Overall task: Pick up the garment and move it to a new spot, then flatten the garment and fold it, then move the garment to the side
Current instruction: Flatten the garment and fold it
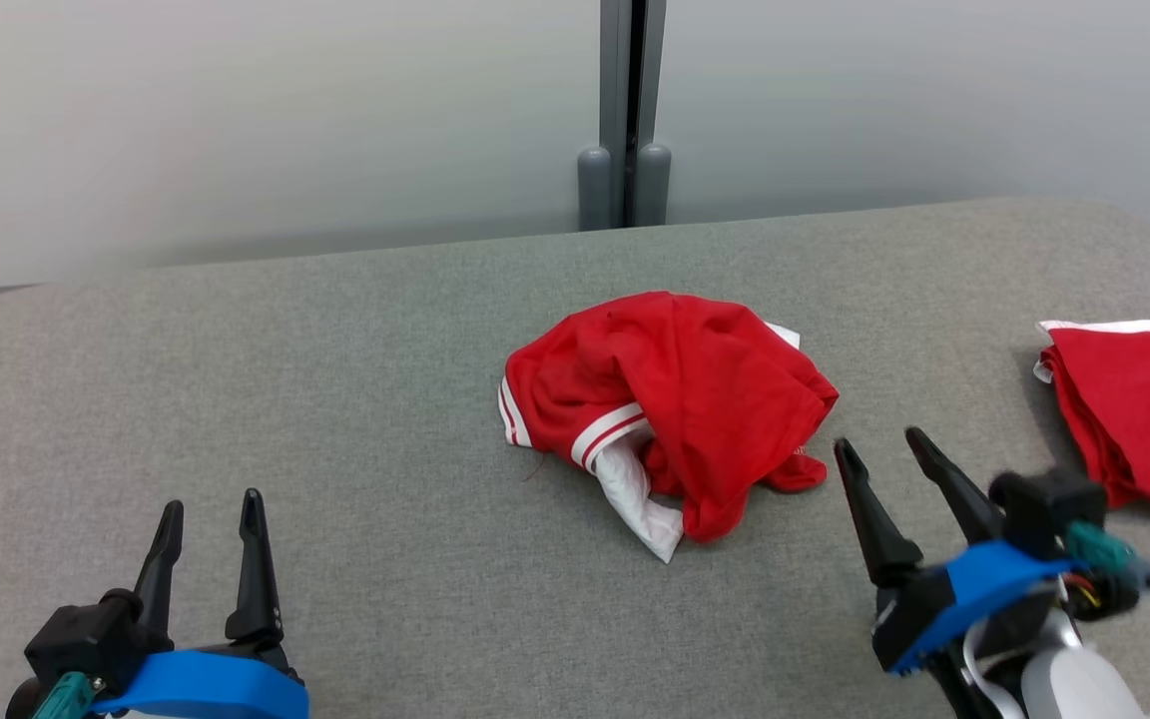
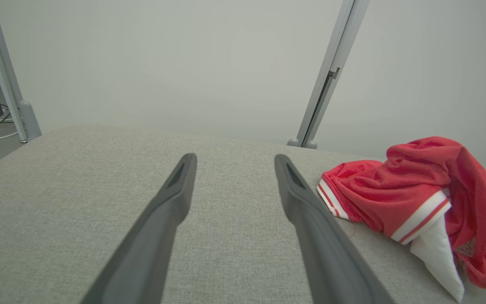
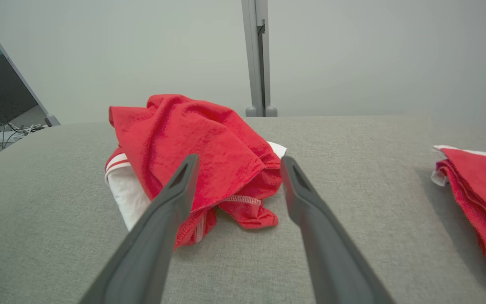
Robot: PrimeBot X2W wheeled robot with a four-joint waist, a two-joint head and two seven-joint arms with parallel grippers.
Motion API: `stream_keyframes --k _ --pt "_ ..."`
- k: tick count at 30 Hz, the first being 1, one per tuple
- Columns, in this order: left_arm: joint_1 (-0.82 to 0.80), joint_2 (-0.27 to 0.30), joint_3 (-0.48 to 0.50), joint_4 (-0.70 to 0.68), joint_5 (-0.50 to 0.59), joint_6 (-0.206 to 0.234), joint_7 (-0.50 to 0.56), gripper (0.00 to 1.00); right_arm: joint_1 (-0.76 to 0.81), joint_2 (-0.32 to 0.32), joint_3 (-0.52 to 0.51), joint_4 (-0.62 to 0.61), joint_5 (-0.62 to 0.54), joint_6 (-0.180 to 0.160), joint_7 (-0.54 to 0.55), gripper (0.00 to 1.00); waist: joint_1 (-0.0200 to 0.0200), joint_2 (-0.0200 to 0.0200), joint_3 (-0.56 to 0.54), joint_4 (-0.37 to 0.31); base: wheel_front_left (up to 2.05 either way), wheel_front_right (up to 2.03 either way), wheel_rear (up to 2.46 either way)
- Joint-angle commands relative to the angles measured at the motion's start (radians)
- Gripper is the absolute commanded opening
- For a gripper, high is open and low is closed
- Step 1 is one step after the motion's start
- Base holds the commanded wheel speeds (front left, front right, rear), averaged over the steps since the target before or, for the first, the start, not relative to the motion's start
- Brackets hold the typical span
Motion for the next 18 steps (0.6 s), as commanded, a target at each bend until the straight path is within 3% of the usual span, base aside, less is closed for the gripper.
stream_keyframes --k 1,9,17,18 --pt "0.001 0.007 0.001 -0.007 0.0 0.003 0.002 1.0 -0.026 0.004 0.006 0.013 0.009 0.0 0.028 1.0 0.0 0.0 0.01 0.003 0.0 0.0 0.0" --pt "-0.053 0.015 -0.019 -0.03 0.019 -0.004 0.018 1.0 -0.183 0.01 -0.018 0.21 0.045 0.0 0.224 1.0 0.0 0.0 0.076 0.046 0.0 0.0 0.0" --pt "-0.078 0.02 -0.029 -0.037 0.026 -0.005 0.021 1.0 -0.323 0.016 0.03 0.409 0.163 0.0 0.176 1.0 0.0 0.0 0.113 0.079 0.0 0.0 0.0" --pt "-0.081 0.02 -0.032 -0.036 0.027 -0.005 0.022 1.0 -0.343 0.015 0.047 0.418 0.157 0.0 0.154 0.35 0.0 0.0 0.113 0.082 0.0 0.0 0.0"
